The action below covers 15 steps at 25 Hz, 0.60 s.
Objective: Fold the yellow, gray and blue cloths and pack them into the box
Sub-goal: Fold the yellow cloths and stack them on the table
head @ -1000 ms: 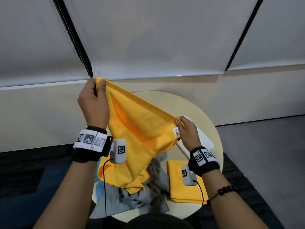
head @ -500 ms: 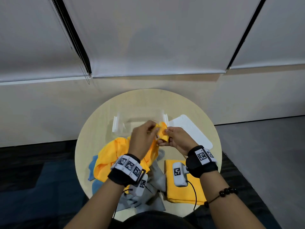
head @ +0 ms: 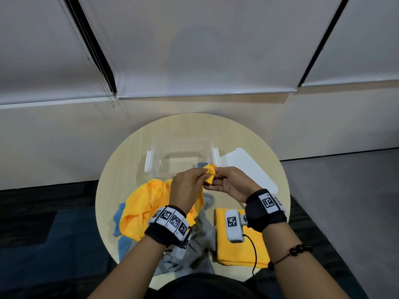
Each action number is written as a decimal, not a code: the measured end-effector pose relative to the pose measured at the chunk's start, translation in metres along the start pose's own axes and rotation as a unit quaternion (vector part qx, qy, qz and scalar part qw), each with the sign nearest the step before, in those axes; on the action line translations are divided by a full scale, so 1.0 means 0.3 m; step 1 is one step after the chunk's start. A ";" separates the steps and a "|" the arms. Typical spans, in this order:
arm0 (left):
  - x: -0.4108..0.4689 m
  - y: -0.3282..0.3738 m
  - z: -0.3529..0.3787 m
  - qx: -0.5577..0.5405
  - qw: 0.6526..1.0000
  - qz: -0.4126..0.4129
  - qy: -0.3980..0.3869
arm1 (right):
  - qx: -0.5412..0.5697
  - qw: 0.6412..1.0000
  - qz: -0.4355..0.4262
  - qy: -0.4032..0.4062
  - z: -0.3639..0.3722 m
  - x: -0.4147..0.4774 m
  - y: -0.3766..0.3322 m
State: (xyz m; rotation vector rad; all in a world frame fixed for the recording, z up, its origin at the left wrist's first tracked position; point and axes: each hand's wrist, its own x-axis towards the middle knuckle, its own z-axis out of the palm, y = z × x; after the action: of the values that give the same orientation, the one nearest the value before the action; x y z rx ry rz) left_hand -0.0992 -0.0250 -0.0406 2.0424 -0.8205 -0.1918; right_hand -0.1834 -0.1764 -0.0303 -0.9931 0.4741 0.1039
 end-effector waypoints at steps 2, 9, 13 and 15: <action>0.008 -0.004 0.000 -0.014 1.000 -0.003 0.019 | -0.009 1.000 -0.001 0.005 -0.002 0.004 0.000; 0.031 -0.005 -0.001 -0.023 0.999 0.012 0.036 | -0.037 0.999 -0.027 0.005 0.008 0.015 0.008; 0.031 -0.025 -0.009 -0.057 0.998 0.026 0.005 | -0.028 0.998 -0.043 0.022 0.009 0.024 0.010; 0.025 -0.029 -0.013 -0.068 0.997 0.027 -0.011 | -0.021 0.999 -0.038 0.029 0.005 0.026 0.010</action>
State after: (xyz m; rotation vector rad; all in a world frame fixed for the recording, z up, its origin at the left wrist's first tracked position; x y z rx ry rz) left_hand -0.0876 -0.0237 -0.0441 1.8925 -0.8526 -0.2336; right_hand -0.1770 -0.1746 -0.0352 -1.0557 0.4884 0.0168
